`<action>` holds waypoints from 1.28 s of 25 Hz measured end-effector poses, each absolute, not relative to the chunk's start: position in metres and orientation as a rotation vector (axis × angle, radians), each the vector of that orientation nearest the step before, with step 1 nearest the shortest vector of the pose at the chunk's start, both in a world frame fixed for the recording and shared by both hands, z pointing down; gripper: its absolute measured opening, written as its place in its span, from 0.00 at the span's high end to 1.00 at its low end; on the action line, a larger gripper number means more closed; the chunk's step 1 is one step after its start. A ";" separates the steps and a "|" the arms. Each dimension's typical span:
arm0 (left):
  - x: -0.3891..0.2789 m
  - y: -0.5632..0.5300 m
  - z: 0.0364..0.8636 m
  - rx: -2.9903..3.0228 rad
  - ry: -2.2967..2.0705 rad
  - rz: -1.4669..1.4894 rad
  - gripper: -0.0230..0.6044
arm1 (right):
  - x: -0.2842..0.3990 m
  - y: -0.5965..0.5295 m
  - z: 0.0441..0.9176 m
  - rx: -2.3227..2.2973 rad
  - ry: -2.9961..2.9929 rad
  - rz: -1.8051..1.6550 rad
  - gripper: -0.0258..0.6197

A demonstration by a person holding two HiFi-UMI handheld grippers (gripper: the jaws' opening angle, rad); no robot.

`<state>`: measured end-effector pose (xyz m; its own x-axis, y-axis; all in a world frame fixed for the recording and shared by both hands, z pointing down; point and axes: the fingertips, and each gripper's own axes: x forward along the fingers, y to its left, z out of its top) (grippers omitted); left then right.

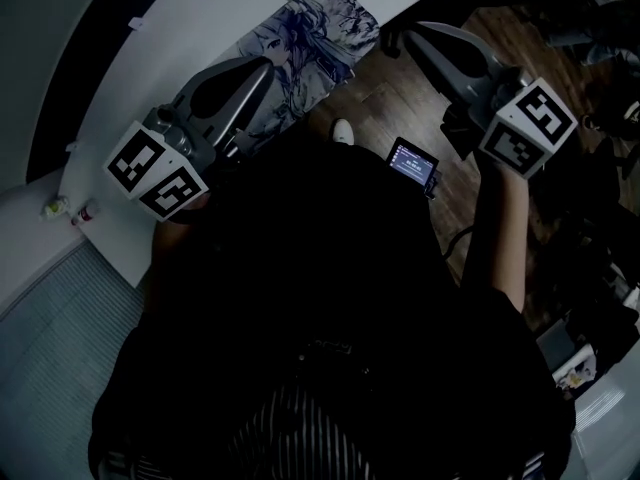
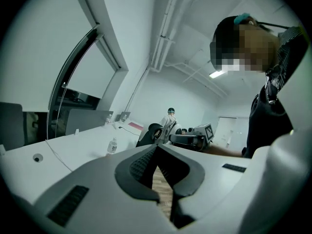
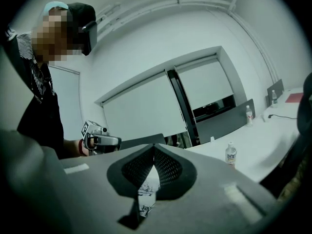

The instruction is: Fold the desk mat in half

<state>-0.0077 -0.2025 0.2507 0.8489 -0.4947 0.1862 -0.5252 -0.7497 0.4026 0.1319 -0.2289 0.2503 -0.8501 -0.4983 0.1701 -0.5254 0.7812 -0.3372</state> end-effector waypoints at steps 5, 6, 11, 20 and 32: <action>0.014 -0.231 0.258 2.533 -0.804 0.103 0.95 | 0.166 -0.263 0.276 0.807 -2.881 0.644 0.96; 0.017 -0.234 0.260 2.523 -0.810 0.102 0.95 | 0.169 -0.268 0.282 0.798 -2.872 0.648 0.96; 0.033 -0.244 0.273 2.500 -0.828 0.162 0.95 | 0.181 -0.288 0.306 0.776 -2.849 0.712 0.96; 0.025 -0.258 0.285 2.457 -0.832 0.172 0.95 | 0.180 -0.317 0.324 0.787 -2.816 0.747 0.96; 0.026 -0.286 0.285 2.481 -0.745 0.198 0.95 | 0.193 -0.331 0.358 0.900 -2.705 0.817 0.96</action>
<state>0.0265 -0.2859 0.2848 0.8364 -0.4690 0.2836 -0.5479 -0.7032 0.4530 0.1934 -0.3306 0.3583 -0.8019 -0.5011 0.3254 -0.5974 0.6666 -0.4458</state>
